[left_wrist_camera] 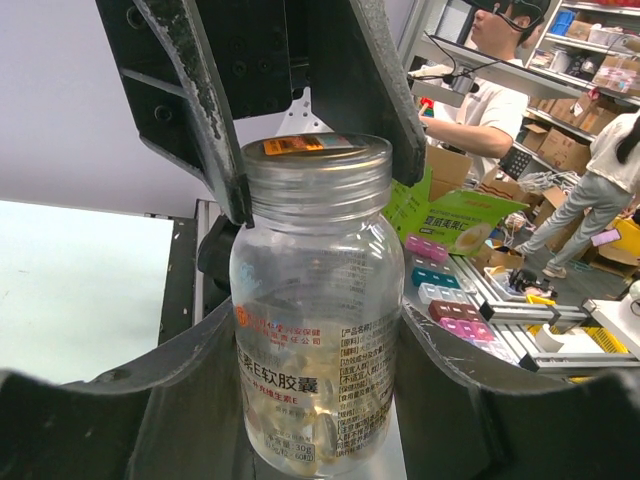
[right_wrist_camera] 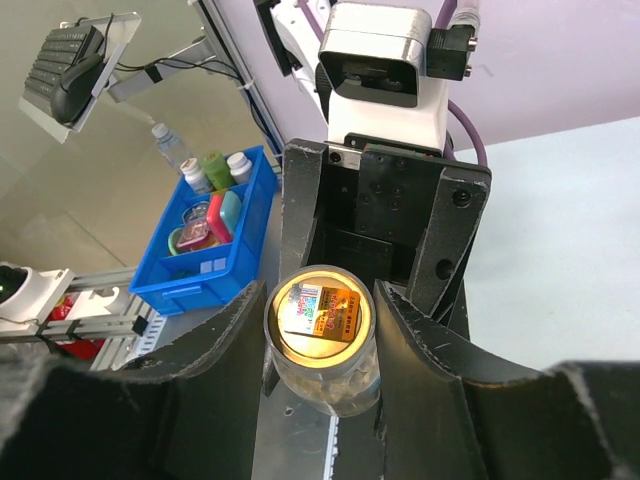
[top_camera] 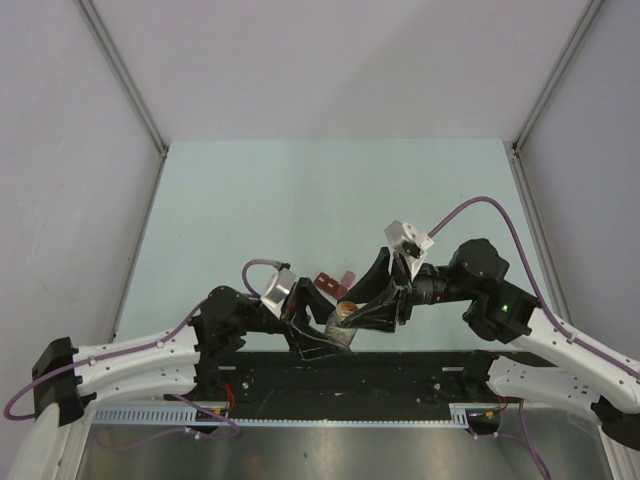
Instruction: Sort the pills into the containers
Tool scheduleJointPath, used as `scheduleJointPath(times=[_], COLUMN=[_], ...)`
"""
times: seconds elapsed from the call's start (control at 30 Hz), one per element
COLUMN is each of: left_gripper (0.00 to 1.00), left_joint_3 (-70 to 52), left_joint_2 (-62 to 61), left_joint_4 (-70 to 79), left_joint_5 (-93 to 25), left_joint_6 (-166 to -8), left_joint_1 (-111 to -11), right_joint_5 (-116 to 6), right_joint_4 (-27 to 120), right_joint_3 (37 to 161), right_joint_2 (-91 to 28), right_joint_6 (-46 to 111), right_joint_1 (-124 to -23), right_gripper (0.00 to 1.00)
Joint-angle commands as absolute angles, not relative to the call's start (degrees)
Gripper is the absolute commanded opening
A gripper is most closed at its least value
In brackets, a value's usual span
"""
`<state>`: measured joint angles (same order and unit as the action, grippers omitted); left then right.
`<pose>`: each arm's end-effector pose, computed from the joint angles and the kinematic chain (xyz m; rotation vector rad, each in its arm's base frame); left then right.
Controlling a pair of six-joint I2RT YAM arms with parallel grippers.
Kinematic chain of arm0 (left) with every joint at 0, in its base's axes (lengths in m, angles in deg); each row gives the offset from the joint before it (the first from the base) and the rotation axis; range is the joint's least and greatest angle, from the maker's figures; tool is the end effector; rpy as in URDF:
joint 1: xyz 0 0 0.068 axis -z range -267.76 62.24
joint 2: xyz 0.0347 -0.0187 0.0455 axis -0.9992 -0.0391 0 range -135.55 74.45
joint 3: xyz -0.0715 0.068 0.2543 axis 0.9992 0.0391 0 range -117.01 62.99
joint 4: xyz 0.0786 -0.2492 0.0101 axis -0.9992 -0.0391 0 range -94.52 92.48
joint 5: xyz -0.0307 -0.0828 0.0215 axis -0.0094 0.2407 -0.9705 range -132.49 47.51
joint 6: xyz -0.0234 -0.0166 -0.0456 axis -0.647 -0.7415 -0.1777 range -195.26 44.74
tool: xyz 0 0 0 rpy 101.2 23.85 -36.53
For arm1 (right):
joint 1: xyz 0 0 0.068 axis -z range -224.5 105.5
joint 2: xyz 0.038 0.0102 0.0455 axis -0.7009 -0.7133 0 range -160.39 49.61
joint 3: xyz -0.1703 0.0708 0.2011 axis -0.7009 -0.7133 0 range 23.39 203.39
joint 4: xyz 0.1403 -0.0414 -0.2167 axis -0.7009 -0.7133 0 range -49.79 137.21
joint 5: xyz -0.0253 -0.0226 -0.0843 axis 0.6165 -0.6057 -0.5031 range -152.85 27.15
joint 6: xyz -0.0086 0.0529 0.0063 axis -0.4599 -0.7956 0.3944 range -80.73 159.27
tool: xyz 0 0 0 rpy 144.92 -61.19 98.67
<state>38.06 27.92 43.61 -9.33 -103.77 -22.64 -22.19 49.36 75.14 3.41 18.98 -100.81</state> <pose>0.0607 -0.1770 0.3053 0.9919 1.1346 -1.7165 0.0779 0.1588 0.4011 -1.1057 1.2722 1.5522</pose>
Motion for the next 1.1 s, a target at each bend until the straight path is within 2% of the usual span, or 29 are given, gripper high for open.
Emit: scheduleJointPath(times=[0.0, 0.03, 0.1, 0.13, 0.27, 0.4, 0.5, 0.63, 0.8, 1.07], left_gripper=[0.00, 0.00, 0.00, 0.00, 0.00, 0.00, 0.00, 0.00, 0.00, 0.00], left_joint_3=[36.1, 36.1, 36.2, 36.4, 36.7, 37.2, 36.3, 33.8, 31.3, 30.1], left_joint_2=[28.0, 28.2, 28.2, 28.1, 28.1, 29.7, 31.6, 33.1, 33.4, 33.0], left_joint_4=[45.5, 45.5, 45.5, 45.5, 45.3, 42.6, 34.6, 25.2, 17.3, 12.9], left_joint_5=[-6.5, -6.5, -7.1, -7.2, -9.3, -12.9, -20.3, -32.4, -39.3, -45.2], left_joint_6=[-103.6, -103.6, -103.6, -103.6, -103.3, -102.8, -100.6, -98.2, -96.9, -96.5], left_joint_1=[-22.5, -22.5, -22.5, -22.5, -22.5, -22.5, -22.5, -22.5, -22.5, -22.1], right_joint_5=[-19.8, -20.2, -21.0, -22.3, -31.0, -41.9, -54.1, -62.8, -76.9, -89.0], right_joint_4=[54.2, 54.1, 53.5, 53.4, 52.0, 51.4, 47.8, 40.0, 32.7, 30.1], right_joint_3=[75.9, 75.9, 75.9, 75.9, 75.9, 75.9, 77.0, 79.6, 82.4, 85.2], right_joint_2=[5.7, 5.7, 5.7, 5.7, 6.4, 7.0, 6.5, 3.9, 1.8, -1.7], right_joint_6=[19.0, 18.9, 18.9, 18.5, 16.4, 11.9, 6.7, 1.7, 1.6, 2.0], right_joint_1=[-101.0, -101.0, -101.0, -101.0, -100.9, -101.0, -101.0, -101.4, -107.2, -116.2], right_gripper=[0.17, 0.40, 0.62, 0.78, 0.88, 0.91, 0.89, 0.85, 0.82, 0.79])
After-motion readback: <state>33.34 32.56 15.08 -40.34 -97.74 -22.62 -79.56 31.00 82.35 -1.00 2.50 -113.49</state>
